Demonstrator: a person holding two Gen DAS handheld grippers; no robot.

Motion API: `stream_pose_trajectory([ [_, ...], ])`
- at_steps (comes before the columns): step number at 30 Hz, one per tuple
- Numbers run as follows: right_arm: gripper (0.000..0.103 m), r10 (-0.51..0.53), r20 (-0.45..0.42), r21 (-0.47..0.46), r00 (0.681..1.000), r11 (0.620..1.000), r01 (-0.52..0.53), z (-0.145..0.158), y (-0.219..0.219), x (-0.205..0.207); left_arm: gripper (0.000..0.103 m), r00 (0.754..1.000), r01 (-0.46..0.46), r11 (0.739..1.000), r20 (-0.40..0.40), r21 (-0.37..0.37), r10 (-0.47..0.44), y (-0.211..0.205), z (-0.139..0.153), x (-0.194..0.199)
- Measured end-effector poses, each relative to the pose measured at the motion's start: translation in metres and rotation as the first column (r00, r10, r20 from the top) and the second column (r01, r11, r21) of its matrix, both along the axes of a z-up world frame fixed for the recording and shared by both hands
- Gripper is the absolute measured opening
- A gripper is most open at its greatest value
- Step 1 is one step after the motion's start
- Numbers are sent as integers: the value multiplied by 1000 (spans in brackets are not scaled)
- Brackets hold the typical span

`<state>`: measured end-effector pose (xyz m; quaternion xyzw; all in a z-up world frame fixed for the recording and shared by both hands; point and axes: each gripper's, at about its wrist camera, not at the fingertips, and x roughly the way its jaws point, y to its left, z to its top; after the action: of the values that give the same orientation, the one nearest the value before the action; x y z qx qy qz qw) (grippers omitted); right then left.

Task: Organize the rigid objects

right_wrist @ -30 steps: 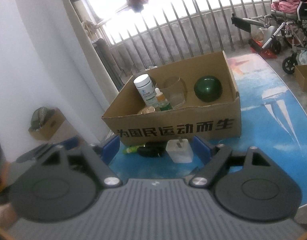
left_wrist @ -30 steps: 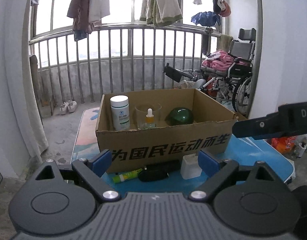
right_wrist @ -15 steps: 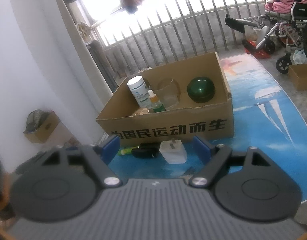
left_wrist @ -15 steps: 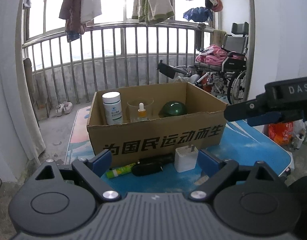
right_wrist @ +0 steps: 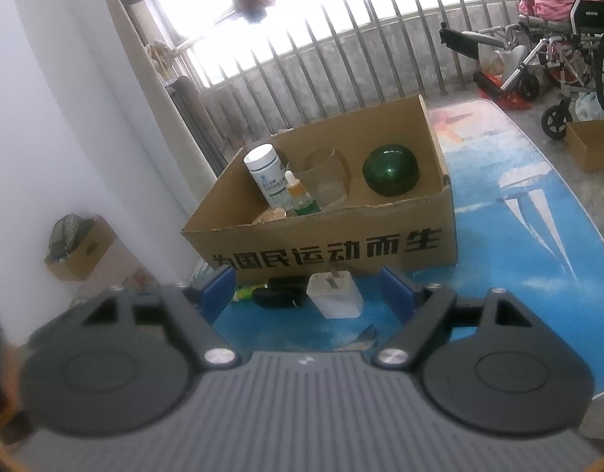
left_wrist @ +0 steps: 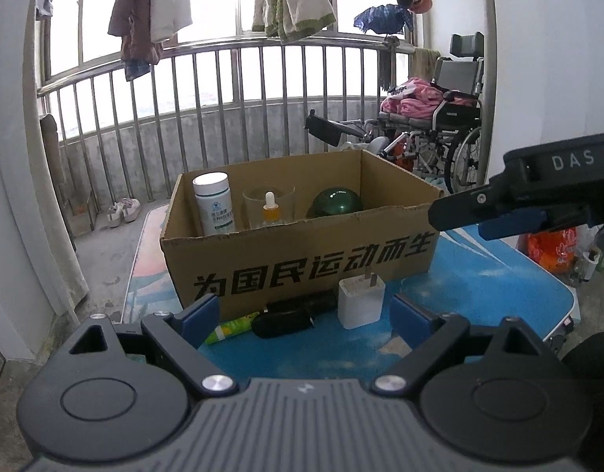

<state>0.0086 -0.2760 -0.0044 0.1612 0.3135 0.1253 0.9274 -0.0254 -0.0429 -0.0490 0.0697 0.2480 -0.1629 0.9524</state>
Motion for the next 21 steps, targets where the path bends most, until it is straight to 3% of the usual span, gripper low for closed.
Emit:
stream_pose_trajectory([
  [21, 80, -7, -50, 12, 999, 1000, 8, -23, -2, 15, 94, 1000, 14, 1000, -28, 19, -13, -5, -15, 11],
])
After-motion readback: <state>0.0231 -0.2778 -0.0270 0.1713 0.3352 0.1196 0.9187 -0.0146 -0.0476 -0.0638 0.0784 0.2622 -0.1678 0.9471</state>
